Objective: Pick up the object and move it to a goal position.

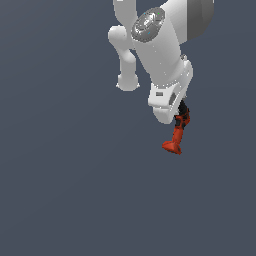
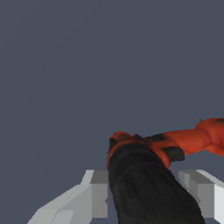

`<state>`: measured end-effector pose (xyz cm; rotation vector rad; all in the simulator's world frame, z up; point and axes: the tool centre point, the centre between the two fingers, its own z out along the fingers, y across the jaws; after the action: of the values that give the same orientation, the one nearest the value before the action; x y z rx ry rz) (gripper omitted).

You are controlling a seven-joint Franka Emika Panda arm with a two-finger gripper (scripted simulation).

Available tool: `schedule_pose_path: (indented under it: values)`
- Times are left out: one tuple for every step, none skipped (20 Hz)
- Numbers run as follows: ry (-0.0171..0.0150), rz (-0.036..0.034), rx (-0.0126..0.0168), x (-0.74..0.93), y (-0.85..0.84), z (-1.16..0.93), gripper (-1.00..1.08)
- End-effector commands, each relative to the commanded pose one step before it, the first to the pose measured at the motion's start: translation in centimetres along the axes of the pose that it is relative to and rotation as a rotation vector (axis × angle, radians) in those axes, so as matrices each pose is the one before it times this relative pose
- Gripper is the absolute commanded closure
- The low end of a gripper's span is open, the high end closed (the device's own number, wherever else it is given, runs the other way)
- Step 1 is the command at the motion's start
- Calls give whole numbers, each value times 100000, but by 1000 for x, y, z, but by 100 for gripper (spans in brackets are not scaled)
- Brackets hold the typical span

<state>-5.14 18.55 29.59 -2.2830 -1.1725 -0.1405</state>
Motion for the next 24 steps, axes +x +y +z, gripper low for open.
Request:
schedule_pose_path:
  values:
    - [329, -146, -317, 749, -668, -842, 108]
    - [0, 0, 0, 130, -126, -117, 108]
    - [44, 13, 16, 64, -64, -92, 108]
    - [0, 0, 0, 26, -25, -23, 108]
    - [-264, 144, 335, -276, 168, 351, 108]
    - [0, 0, 0, 18, -2, -13, 108]
    - [0, 0, 0, 54, -7, -40, 108]
    - [0, 0, 0, 91, -11, -67, 108]
    - [0, 0, 0, 126, -15, -93, 108]
    - [0, 0, 0, 162, -19, -119, 108]
    - [0, 0, 0, 196, -23, -144, 108]
    - [-14, 51, -44, 223, -8, -170, 108]
    - [0, 0, 0, 263, -31, -192, 108]
    - [0, 0, 0, 296, -34, -215, 108]
    - [-8, 37, -31, 321, -23, -240, 108]
    - [0, 0, 0, 357, -40, -259, 108]
    - [-6, 38, -30, 379, -28, -281, 108]
    - [0, 0, 0, 413, -46, -297, 108]
    - [-4, 39, -29, 431, -31, -319, 108]
    - [0, 0, 0, 463, -50, -331, 108]
    - [-2, 41, -27, 477, -33, -351, 108]
    - [0, 0, 0, 506, -52, -360, 108]
    - [0, 0, 0, 525, -53, -372, 108]
    - [1, 43, -23, 531, -32, -387, 108]
